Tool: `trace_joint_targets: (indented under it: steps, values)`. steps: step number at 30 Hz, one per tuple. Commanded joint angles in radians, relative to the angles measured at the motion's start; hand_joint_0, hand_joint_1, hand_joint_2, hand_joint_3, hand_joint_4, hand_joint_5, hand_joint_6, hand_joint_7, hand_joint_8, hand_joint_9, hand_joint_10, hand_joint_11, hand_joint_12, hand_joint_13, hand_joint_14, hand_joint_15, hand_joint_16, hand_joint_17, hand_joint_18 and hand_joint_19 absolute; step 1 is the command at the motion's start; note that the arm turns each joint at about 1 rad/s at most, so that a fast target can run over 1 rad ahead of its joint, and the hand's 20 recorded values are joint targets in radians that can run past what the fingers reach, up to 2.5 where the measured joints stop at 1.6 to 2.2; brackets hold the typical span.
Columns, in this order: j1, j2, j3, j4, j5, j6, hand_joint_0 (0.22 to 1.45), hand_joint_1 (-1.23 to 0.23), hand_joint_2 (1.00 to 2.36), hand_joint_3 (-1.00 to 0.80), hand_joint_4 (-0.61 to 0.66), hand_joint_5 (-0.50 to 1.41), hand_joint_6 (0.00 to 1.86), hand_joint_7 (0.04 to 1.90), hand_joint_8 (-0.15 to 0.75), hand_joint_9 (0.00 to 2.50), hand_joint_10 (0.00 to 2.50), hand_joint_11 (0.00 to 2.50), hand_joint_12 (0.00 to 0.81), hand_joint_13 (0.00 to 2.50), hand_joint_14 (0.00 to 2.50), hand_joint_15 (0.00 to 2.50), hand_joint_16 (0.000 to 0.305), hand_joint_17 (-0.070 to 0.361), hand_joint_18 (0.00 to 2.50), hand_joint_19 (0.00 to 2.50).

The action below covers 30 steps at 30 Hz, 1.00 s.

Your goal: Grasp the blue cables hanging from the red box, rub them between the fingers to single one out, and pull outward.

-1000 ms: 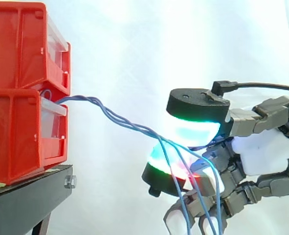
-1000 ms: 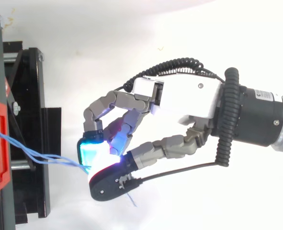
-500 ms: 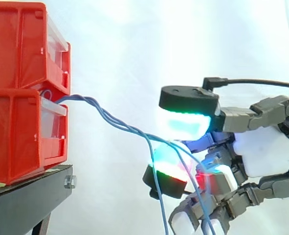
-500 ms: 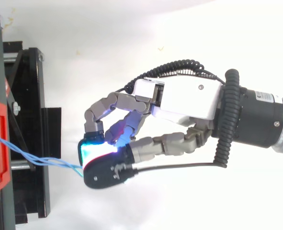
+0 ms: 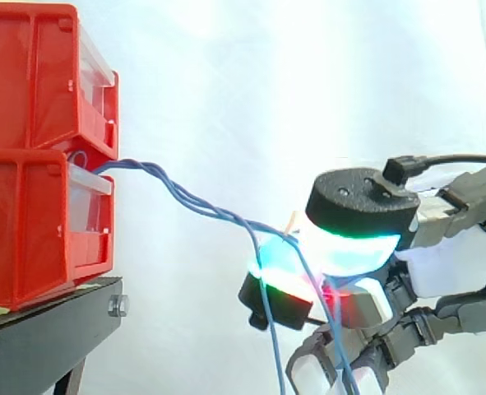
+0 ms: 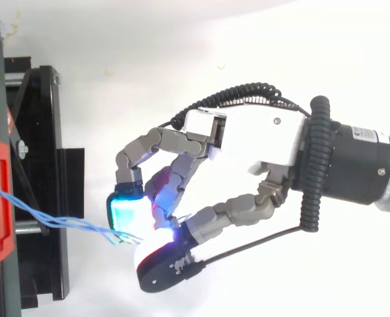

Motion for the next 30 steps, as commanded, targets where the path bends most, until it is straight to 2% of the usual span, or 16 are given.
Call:
trace_joint_targets:
  steps: [1,3,6,7,9,14,15,17,21,26,30]
  values:
    - [0.000,0.000,0.001,0.000,0.000,0.000,0.72,-0.93,1.00,-0.47,-0.07,-0.12,0.91,1.17,0.186,1.20,0.02,0.89,0.219,0.83,0.02,0.50,0.035,0.080,0.81,0.59]
    - [0.000,0.000,0.001,0.000,0.000,0.000,0.73,-0.92,1.01,-0.39,-0.08,-0.12,0.92,1.23,0.187,1.21,0.03,0.91,0.211,0.83,0.02,0.50,0.035,0.079,0.82,0.58]
    - [0.000,0.000,0.001,0.000,0.000,0.002,0.72,-0.90,1.01,-0.32,-0.11,-0.12,0.95,1.18,0.189,1.24,0.02,0.92,0.200,0.86,0.02,0.51,0.034,0.077,0.83,0.59]
    - [0.000,0.000,0.001,0.000,0.000,0.002,0.69,-0.86,1.01,-0.30,-0.12,-0.12,0.95,1.10,0.189,1.24,0.03,0.90,0.200,0.86,0.02,0.51,0.034,0.076,0.83,0.58]
    - [0.000,0.000,0.001,0.000,0.000,0.003,0.62,-0.82,1.00,-0.24,-0.07,-0.11,0.91,1.07,0.225,1.28,0.02,0.75,0.250,0.86,0.02,0.44,0.046,0.102,0.90,0.54]
    - [0.000,0.000,0.001,0.000,0.000,0.003,0.59,-0.52,1.00,-0.19,0.01,-0.10,0.83,0.96,0.223,1.23,0.02,0.59,0.259,0.80,0.02,0.38,0.051,0.115,0.89,0.53]
    - [0.000,0.000,0.001,0.000,0.000,0.003,0.59,-0.51,1.00,-0.18,0.03,-0.08,0.78,1.01,0.226,1.22,0.02,0.57,0.256,0.79,0.02,0.38,0.051,0.115,0.88,0.53]
    - [0.000,0.000,0.001,0.000,0.000,0.003,0.60,-0.50,1.00,-0.16,0.06,-0.07,0.70,1.14,0.221,1.21,0.02,0.56,0.254,0.79,0.01,0.38,0.051,0.115,0.87,0.53]
    - [0.000,0.000,0.001,0.000,0.000,0.003,0.62,-0.55,1.01,-0.14,0.09,-0.07,0.63,1.20,0.201,1.15,0.02,0.60,0.234,0.76,0.02,0.41,0.046,0.103,0.81,0.57]
    - [0.000,0.000,0.001,0.000,0.000,0.003,0.62,-0.61,1.02,-0.14,0.11,-0.08,0.65,1.16,0.186,1.12,0.02,0.67,0.223,0.75,0.02,0.45,0.042,0.094,0.78,0.59]
    - [0.000,0.000,0.002,0.000,0.000,0.003,0.59,-0.68,1.02,-0.14,0.13,-0.12,0.75,1.08,0.207,1.12,0.02,0.75,0.242,0.76,0.02,0.46,0.044,0.098,0.79,0.58]
